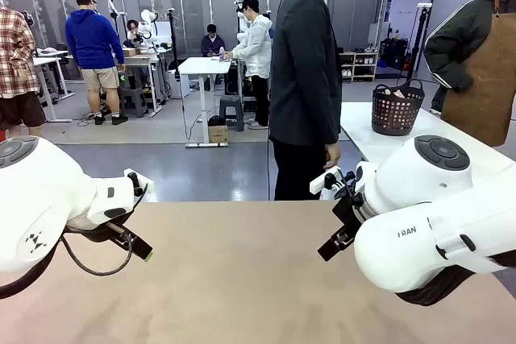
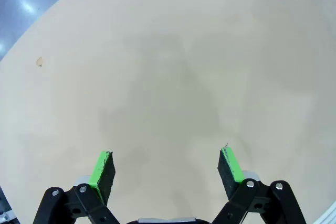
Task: Fold the towel.
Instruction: Grab the top end of the 100 cm Hotel Towel extended by the human.
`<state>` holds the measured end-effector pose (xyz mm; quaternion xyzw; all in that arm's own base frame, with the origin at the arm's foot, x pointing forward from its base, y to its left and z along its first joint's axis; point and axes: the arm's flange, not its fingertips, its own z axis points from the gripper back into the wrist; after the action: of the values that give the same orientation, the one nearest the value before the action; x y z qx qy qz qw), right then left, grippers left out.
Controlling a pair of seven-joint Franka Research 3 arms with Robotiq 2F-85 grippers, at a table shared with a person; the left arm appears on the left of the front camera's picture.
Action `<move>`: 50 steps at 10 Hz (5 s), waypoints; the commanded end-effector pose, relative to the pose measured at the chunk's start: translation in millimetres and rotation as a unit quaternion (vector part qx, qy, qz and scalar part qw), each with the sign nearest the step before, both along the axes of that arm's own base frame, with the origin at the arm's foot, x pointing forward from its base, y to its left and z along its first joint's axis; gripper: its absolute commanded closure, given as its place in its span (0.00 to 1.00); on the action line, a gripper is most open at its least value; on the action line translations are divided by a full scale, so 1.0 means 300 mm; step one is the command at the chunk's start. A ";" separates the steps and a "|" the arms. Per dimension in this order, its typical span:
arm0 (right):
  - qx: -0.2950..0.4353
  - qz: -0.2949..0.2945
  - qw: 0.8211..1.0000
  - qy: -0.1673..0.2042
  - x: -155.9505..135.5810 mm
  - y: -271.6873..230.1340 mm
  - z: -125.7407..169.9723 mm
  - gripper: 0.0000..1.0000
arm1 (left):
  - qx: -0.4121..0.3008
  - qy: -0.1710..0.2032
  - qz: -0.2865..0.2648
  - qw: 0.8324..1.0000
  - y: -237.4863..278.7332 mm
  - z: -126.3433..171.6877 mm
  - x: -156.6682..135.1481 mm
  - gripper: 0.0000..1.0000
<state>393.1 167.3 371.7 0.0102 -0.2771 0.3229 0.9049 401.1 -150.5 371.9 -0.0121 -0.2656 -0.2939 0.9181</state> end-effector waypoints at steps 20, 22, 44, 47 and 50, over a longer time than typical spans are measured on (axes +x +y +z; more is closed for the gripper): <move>0.460 -0.017 0.879 0.123 -0.178 -0.724 0.604 0.00 | -0.420 0.186 -0.045 0.887 0.661 0.584 -0.137 0.00; 0.505 -0.070 0.852 0.119 -0.249 -0.905 0.561 0.00 | -0.480 0.142 -0.010 0.866 0.860 0.573 -0.207 0.00; 0.578 -0.167 0.786 0.140 -0.386 -1.182 0.434 0.00 | -0.563 0.088 0.079 0.818 1.170 0.490 -0.312 0.00; 0.578 -0.167 0.786 0.140 -0.386 -1.182 0.434 0.00 | -0.563 0.088 0.079 0.818 1.170 0.490 -0.312 0.00; 0.578 -0.167 0.786 0.140 -0.386 -1.182 0.434 0.00 | -0.563 0.088 0.079 0.818 1.170 0.490 -0.312 0.00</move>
<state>275.5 -186.6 501.9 0.5287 -0.2703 -0.0667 0.8019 306.9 199.9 517.2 -0.5265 -0.2962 -0.0067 0.7969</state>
